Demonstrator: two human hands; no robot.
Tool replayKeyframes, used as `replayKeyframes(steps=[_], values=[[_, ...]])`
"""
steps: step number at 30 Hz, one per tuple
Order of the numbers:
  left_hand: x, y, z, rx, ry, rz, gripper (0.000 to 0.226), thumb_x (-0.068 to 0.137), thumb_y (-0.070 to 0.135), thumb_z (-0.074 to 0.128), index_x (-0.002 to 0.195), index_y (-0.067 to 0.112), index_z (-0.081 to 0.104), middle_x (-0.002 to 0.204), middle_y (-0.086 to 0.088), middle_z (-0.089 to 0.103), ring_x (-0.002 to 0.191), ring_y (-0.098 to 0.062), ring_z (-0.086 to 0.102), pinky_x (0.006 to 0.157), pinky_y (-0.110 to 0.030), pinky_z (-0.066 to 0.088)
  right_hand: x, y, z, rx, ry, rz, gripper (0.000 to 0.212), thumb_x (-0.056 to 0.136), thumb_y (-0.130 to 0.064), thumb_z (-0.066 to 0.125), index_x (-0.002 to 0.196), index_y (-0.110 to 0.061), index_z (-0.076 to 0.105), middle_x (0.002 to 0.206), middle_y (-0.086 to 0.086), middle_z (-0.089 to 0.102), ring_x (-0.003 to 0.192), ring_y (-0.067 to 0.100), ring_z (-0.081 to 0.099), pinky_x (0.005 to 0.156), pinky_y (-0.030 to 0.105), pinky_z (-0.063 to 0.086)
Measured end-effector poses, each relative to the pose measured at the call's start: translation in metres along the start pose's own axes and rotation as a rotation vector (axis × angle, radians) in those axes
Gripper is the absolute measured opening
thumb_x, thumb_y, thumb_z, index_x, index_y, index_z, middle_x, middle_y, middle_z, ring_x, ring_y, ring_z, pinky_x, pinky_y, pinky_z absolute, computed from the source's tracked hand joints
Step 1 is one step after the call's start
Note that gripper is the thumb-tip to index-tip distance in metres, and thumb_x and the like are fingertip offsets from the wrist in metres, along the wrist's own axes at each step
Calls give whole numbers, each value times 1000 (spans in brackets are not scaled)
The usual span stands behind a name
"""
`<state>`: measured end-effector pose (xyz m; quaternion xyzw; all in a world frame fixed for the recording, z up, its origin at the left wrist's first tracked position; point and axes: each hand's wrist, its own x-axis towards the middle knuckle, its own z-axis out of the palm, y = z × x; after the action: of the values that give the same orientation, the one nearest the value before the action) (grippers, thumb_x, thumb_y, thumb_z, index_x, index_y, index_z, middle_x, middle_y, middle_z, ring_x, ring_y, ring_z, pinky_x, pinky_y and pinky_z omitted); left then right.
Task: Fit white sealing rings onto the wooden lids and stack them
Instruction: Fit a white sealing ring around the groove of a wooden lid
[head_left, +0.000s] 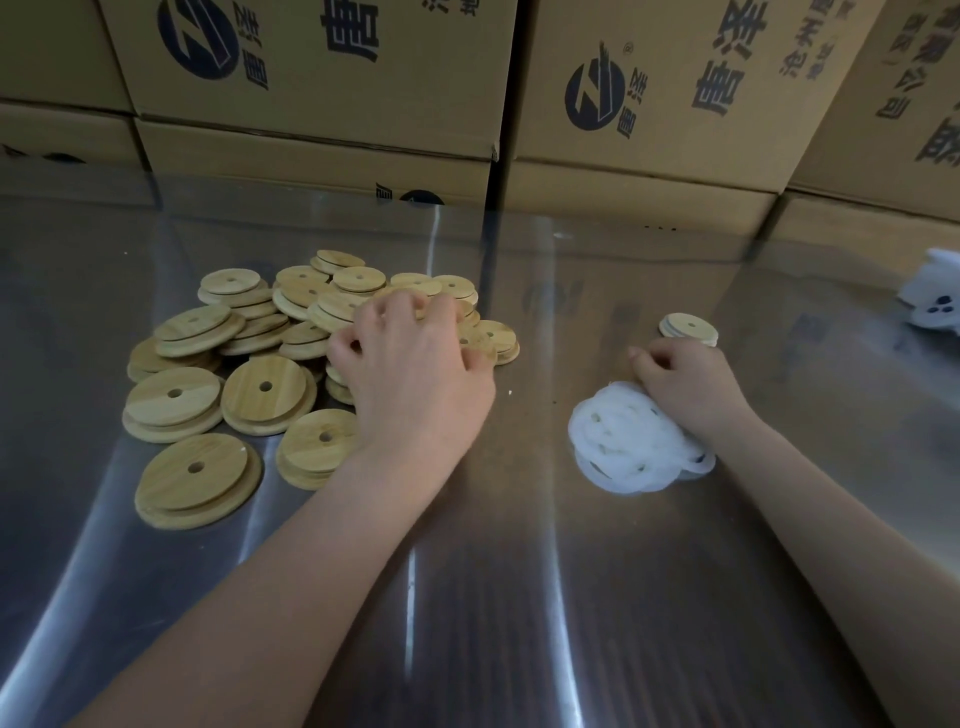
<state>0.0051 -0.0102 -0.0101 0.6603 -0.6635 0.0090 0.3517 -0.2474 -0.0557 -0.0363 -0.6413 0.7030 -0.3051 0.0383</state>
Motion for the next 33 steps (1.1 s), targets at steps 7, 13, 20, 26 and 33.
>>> replayKeyframes(steps=[7,13,20,26,33], values=[[4,-4,1,84,-94,-39,42,87,25,58,128,20,53,132,-7,48,127,-33,35,99,-48,32,1,3,-16,253,-179,103,33,90,-30,63,67,-6,60,65,2,56,60,10,50,61,26,41],[5,-7,2,91,-104,-18,38,89,23,59,126,17,56,129,-8,51,126,-33,34,98,-47,34,0,6,-30,359,-325,126,15,84,-10,63,73,-12,73,67,-8,67,54,-2,55,53,17,45],[6,-10,5,29,-82,-13,39,89,19,60,127,17,56,123,-8,54,125,-32,32,92,-44,39,-1,9,-36,439,-313,124,11,87,-12,68,78,-9,74,63,-5,66,48,1,46,56,25,38],[8,-11,7,-8,-24,13,42,85,18,66,127,21,57,121,-7,51,121,-32,33,93,-41,37,0,8,-38,467,-200,62,13,90,-11,66,79,-11,72,56,-16,62,45,-3,48,47,10,39],[6,-6,4,-109,74,93,46,81,20,75,124,21,59,120,-8,48,117,-31,43,99,-42,37,-1,4,-37,462,-79,-6,13,89,-15,68,78,-19,74,70,-12,66,57,-8,53,54,4,39]])
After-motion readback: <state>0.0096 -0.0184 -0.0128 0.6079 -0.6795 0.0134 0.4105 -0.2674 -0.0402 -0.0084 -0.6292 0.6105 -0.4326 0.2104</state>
